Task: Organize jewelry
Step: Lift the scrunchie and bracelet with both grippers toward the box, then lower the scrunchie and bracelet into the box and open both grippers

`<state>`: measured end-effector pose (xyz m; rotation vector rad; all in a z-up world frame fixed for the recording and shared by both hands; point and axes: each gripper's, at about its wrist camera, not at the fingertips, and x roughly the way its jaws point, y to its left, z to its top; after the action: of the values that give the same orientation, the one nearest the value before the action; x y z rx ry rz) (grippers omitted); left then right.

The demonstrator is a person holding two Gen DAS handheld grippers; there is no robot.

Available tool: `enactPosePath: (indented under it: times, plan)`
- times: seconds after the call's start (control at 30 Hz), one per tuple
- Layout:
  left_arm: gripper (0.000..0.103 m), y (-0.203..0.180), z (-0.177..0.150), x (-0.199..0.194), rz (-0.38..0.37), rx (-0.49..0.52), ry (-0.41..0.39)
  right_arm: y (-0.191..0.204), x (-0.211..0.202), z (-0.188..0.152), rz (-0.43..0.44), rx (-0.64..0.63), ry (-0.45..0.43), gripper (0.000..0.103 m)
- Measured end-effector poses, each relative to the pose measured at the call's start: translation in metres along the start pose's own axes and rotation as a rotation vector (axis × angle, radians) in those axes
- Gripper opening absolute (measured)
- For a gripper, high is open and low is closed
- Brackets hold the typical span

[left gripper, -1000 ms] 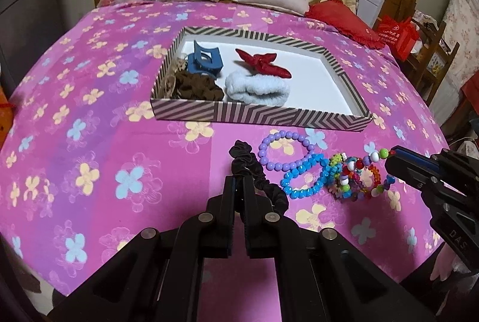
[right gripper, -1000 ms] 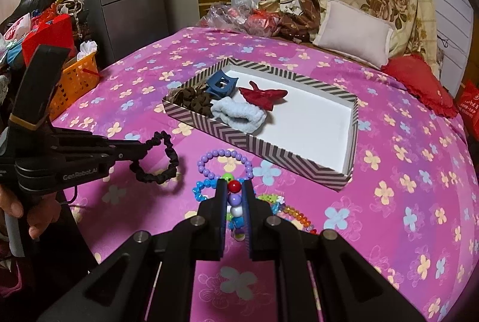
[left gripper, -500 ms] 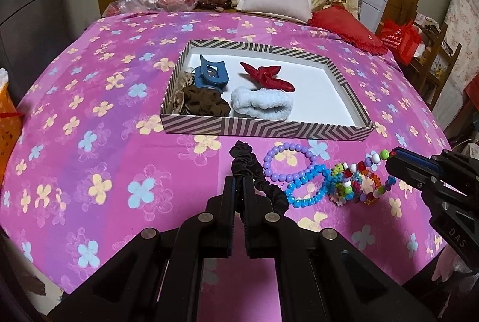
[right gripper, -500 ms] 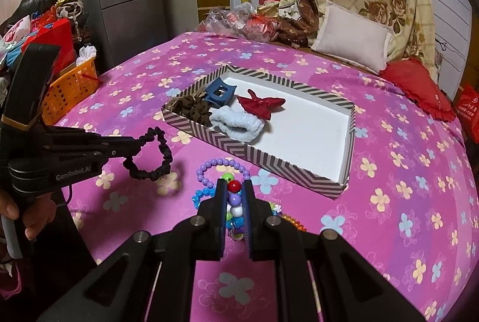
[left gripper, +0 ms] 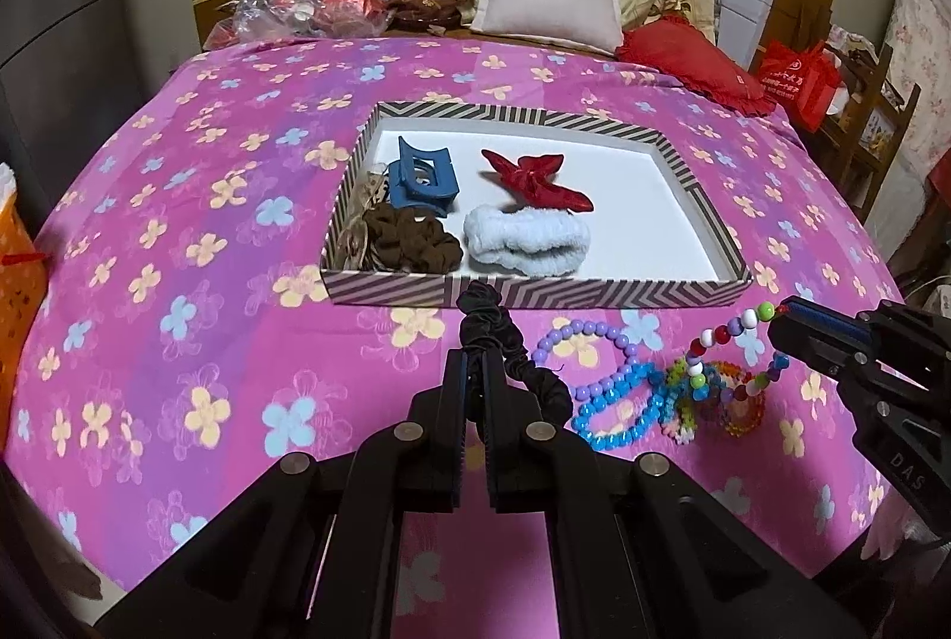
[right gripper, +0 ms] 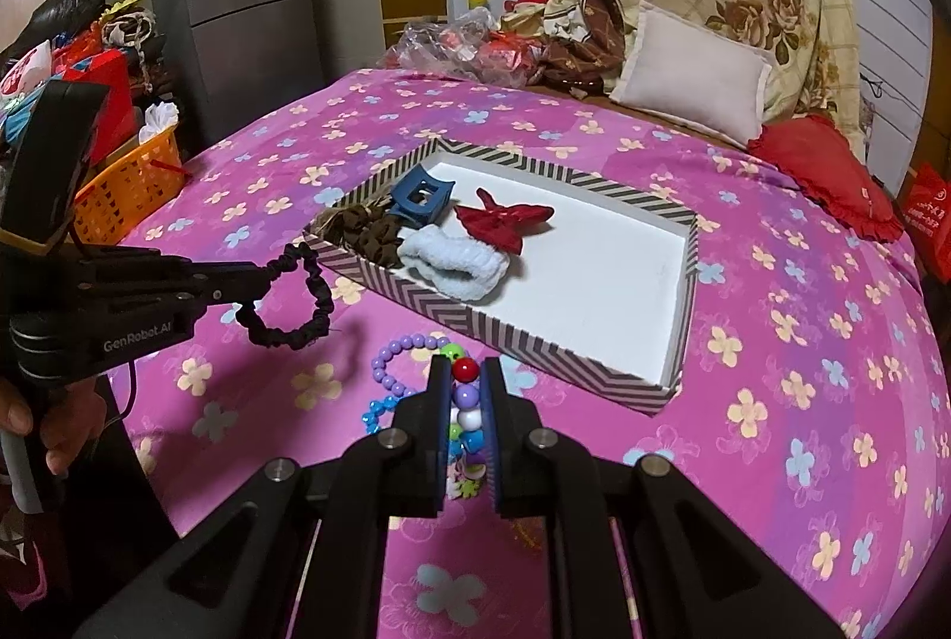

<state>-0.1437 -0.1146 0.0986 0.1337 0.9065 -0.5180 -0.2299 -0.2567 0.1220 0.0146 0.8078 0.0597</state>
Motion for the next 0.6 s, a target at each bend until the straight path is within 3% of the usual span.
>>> enactPosePath:
  times: [0.3,0.6]
  plan:
    - [0.004,0.01,0.035,0.014,-0.044,-0.033,0.009,-0.015,0.013,0.026,-0.006,0.021,-0.014,0.01]
    - [0.004,0.011,0.086,0.047,-0.075,-0.078,0.017,-0.045,0.051,0.056,0.022,0.098,-0.001,0.01]
